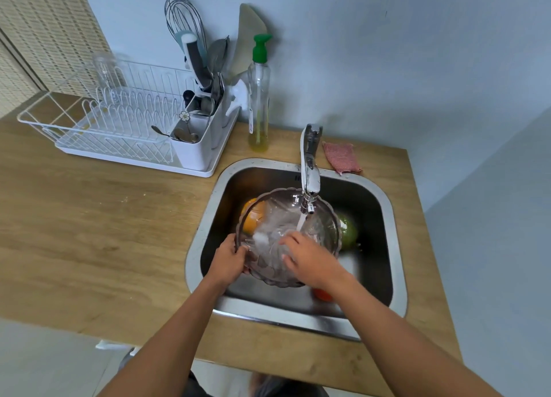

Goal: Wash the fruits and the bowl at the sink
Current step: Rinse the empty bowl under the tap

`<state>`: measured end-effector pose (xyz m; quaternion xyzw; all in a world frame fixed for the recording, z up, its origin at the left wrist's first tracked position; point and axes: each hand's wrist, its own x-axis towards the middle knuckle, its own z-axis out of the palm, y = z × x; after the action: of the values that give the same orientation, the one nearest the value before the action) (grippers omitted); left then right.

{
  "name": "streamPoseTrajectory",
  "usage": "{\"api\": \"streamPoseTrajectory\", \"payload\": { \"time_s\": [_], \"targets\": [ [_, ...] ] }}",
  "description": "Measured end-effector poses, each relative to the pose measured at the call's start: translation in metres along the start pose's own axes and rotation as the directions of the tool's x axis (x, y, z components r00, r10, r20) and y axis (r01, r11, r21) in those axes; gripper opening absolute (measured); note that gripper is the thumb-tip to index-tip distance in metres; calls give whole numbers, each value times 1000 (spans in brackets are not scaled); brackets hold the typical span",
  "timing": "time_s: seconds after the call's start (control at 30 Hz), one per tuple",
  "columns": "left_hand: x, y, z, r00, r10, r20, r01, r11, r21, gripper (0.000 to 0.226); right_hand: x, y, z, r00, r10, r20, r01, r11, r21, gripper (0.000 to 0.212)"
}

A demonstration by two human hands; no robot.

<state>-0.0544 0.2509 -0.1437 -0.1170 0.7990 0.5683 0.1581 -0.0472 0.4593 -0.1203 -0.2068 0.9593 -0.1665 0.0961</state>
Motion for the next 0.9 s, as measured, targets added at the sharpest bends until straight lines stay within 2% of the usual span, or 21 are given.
{"api": "streamPoseTrajectory", "payload": {
  "time_s": [0.07,0.1,0.23,0.3,0.4,0.5,0.67,0.73,0.8,0.83,0.9],
  "targets": [
    [-1,0,2,1000,0,22,0,1000,-3,19,4,-4,-1,983,120,141,-122,992,11,36],
    [-2,1,3,999,2,37,-2,1000,-3,19,7,-5,-2,974,175,144,-172,985,-31,35],
    [-3,-1,4,998,16,67,-16,1000,-9,17,20,-5,2,934,357,14,-344,911,-229,47],
    [-1,-2,1,998,19,61,-18,999,-29,16,25,-16,8,947,318,33,-307,933,-186,52],
    [2,-5,-1,999,25,37,-24,999,-39,18,23,-30,17,973,100,206,-81,992,-101,48],
    [1,-4,0,998,30,51,-28,999,-43,19,9,-28,13,974,-45,221,47,999,-6,39],
    [3,-1,2,996,-17,85,23,997,-69,21,-21,4,-15,966,90,241,-89,996,-18,47],
    [5,1,3,994,-47,103,56,994,-91,21,-29,14,-24,982,138,131,-131,989,-64,45],
    [5,2,8,988,-92,127,109,984,-140,22,-37,23,-26,982,142,-128,-148,988,-43,35],
    [5,3,11,984,-115,135,137,977,-165,23,-40,27,-25,950,129,-284,-144,989,-31,27],
    [4,6,21,976,-155,153,184,963,-199,24,-43,32,-29,834,120,-538,-181,982,-62,17]
  ]
}}
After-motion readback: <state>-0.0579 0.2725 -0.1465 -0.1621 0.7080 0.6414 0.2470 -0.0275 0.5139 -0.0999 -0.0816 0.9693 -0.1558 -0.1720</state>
